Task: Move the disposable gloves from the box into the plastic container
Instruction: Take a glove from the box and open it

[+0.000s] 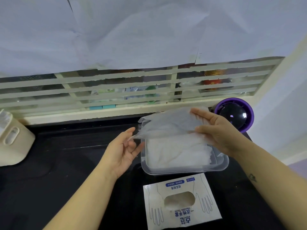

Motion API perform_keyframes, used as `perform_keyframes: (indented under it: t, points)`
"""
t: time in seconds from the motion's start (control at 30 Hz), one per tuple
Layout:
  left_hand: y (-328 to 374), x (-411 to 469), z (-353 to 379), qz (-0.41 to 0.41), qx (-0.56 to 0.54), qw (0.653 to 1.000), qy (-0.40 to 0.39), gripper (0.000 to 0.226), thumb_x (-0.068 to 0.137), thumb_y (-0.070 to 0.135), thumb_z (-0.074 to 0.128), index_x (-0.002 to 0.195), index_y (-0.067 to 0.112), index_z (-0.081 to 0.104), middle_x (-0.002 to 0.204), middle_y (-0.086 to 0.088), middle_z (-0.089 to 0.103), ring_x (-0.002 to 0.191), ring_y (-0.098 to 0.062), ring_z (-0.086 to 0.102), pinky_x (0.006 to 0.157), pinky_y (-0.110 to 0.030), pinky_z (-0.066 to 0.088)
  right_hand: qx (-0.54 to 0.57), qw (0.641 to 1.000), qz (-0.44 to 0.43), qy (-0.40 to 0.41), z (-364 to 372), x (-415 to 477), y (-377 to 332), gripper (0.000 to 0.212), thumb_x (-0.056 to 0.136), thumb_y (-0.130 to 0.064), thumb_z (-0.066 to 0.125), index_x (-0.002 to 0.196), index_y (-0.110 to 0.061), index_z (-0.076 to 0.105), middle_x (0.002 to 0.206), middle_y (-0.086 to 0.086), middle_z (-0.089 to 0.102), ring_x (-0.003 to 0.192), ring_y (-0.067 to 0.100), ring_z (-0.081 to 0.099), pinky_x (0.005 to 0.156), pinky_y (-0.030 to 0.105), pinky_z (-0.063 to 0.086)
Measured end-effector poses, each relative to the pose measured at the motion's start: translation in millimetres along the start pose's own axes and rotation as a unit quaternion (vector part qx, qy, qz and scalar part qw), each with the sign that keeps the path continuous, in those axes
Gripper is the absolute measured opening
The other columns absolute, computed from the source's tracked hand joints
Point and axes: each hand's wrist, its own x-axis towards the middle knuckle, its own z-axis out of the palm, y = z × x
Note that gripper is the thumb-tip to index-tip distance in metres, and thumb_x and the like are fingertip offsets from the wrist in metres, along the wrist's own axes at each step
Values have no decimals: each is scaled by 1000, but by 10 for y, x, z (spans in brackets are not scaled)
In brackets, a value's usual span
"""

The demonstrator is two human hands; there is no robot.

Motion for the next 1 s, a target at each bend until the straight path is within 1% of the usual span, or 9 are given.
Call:
perform_keyframes:
  t: [0.13, 0.23, 0.3, 0.37, 0.47, 0.53, 0.63, 0.87, 1.0]
  points:
    - [100, 82, -138, 114, 61, 983, 128, 19, 98, 16, 51, 115, 12, 59, 47, 8, 34, 39, -4, 36, 68, -27, 51, -377, 926, 6, 33, -89, 58, 166, 64, 87, -3, 62, 141, -32, 43, 94, 6, 65, 68, 23, 54, 74, 37, 56]
    - [164, 23, -37, 321, 317, 881, 140, 20, 97, 15, 51, 111, 25, 61, 65, 9, 50, 55, -2, 47, 74, -27, 52, -458, 889, 27, 13, -45, 71, 191, 66, 89, -6, 59, 145, -34, 36, 94, -2, 62, 58, 7, 54, 51, 14, 47]
    - [124, -41, 187, 395, 524, 754, 1, 25, 95, 16, 54, 111, 35, 59, 88, 10, 60, 73, 3, 54, 76, -19, 48, -468, 883, 36, 0, -18, 62, 187, 70, 89, -5, 59, 147, -33, 31, 122, 3, 54, 65, 6, 58, 52, 13, 46]
    - [-27, 37, 375, 359, 762, 521, -137, 40, 97, 31, 53, 136, 37, 47, 134, 8, 51, 117, -2, 49, 97, -22, 40, -465, 884, 34, -23, -2, 40, 180, 73, 88, -5, 60, 148, -32, 29, 138, 1, 44, 68, 6, 60, 57, 15, 49]
    - [-252, 212, 480, 240, 892, 317, -213, 62, 100, 48, 40, 154, 36, 10, 164, 2, 0, 150, -21, 4, 120, -42, 7, -431, 901, 1, -48, -42, -7, 167, 77, 87, -1, 61, 149, -32, 26, 98, -15, 62, 53, -2, 57, 57, 15, 48]
    - [-328, 283, 475, 196, 903, 312, -219, 64, 101, 53, 33, 154, 36, 3, 163, -1, -8, 150, -24, -3, 120, -47, 1, -407, 912, -19, -38, -115, -42, 135, 82, 87, -3, 64, 150, -35, 22, 81, -4, 66, 52, 0, 55, 60, 18, 51]
    - [-383, 338, 486, 141, 918, 304, -214, 68, 99, 59, 27, 154, 34, -6, 162, -4, -15, 150, -27, -7, 121, -51, 0, -419, 908, -1, -27, -213, -35, 80, 88, 87, -9, 67, 151, -36, 13, 121, 11, 57, 72, 9, 62, 68, 20, 54]
    - [-511, 477, 600, 52, 942, 261, -206, 75, 97, 65, 20, 154, 28, -10, 161, -8, -19, 149, -29, -9, 120, -51, -4, -693, 720, 25, 31, -76, 5, 34, 87, 88, -35, 66, 153, -26, 9, 161, 4, 2, 137, 24, 35, 108, 38, 36]
    - [-597, 552, 616, 30, 945, 251, -208, 88, 90, 74, 23, 153, 27, -15, 159, -11, -25, 149, -31, -11, 119, -53, -4, -731, 673, -103, 55, 174, 51, 40, 55, 93, -34, 58, 143, -28, 37, 150, 0, 33, 134, 22, 32, 109, 39, 32]
